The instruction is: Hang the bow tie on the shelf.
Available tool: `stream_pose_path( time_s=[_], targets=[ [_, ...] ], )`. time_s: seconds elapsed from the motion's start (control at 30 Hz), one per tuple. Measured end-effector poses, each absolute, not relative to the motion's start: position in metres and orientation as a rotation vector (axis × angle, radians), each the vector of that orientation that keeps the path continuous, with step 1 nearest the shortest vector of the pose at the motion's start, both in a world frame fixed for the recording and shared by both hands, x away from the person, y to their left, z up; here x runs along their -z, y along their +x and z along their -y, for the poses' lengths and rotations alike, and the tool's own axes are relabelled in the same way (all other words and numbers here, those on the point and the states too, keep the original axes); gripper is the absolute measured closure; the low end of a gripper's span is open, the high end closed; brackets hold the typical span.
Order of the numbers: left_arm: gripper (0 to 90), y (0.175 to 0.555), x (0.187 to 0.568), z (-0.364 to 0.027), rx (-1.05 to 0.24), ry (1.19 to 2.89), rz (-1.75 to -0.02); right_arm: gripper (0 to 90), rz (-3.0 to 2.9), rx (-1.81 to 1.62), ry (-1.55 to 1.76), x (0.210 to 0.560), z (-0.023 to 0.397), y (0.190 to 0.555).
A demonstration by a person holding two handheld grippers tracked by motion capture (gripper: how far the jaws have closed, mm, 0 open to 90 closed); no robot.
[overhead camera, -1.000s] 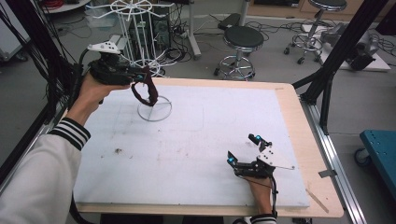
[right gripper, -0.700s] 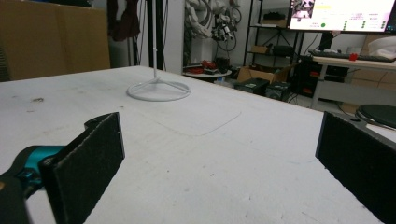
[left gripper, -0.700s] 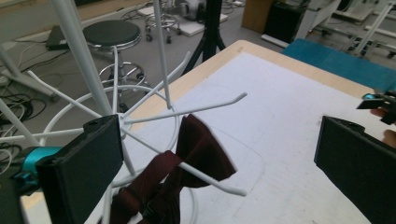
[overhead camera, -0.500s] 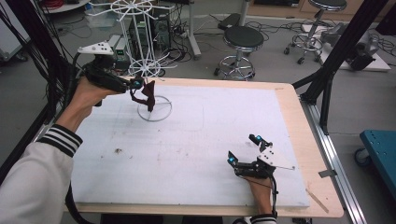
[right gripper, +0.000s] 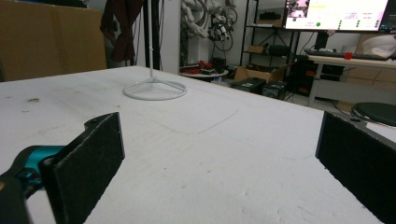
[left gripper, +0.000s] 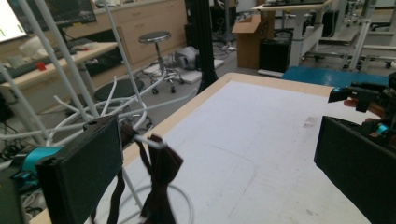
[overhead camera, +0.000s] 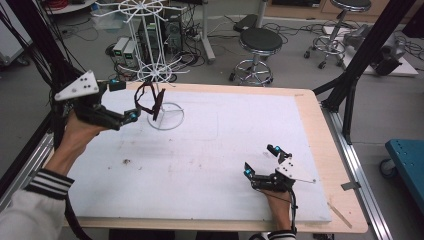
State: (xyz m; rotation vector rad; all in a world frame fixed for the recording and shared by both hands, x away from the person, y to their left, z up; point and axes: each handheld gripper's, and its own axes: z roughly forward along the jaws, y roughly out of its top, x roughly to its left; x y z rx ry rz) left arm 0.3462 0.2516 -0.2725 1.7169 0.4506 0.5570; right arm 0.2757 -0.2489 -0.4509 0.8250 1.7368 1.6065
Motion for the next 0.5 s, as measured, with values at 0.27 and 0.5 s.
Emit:
stream_pose_path(
  time_s=[0.27,0.5],
  targets=[
    [1.7,0.31,0.318,-0.269,-0.607,1.624,-0.427,0.5,-1.726,-1.618,0.846,0.451,0.25,0.275],
    [1.7,0.293,0.361,-0.284,-0.595,1.567,-0.478,0.5,-1.718,-1.613,0.843,0.452,0.25,0.274]
  ],
)
